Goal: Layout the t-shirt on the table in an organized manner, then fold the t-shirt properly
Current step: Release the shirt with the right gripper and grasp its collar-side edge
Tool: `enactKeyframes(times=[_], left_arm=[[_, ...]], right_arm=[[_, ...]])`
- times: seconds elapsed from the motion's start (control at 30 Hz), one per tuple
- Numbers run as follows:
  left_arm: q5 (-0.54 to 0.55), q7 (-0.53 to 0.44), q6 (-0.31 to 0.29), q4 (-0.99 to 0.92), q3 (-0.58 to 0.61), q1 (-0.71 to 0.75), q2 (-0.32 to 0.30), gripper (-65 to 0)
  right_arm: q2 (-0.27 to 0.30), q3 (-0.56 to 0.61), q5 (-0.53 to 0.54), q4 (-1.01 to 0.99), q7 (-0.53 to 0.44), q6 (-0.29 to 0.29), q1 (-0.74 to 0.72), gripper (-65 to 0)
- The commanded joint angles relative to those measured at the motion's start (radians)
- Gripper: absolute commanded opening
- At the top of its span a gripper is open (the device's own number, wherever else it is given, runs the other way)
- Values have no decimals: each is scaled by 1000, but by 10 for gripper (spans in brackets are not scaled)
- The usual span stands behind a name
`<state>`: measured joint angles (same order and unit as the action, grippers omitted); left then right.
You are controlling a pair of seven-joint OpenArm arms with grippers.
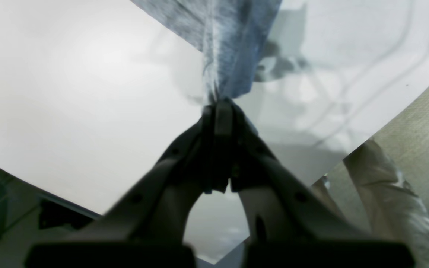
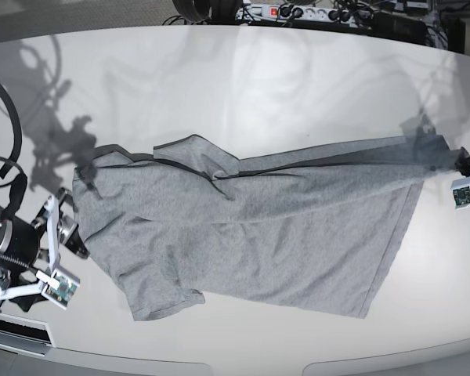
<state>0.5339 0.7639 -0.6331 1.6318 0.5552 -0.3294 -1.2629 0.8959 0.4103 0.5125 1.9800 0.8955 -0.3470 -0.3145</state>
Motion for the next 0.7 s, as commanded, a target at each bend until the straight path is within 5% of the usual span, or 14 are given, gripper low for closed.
enactKeyframes(times=[0.0,0.1,0.27,0.67], left_arm=[[-2,0,5,3,-15,-17,-28,-650],[-1,-1,40,3,-15,-17,-28,-650],[16,0,66,3,-15,-17,-28,-650],[25,-1,65,3,-15,-17,-27,-650]], right_arm=[[14,-12,-6,10,-13,16,-34,-243],[2,-12,117,10,-6,-24,-50,-248],[-107,-11,367,10,85,-205,25,-248],[-522,-11,0,-150,-17,-85,282,-248]])
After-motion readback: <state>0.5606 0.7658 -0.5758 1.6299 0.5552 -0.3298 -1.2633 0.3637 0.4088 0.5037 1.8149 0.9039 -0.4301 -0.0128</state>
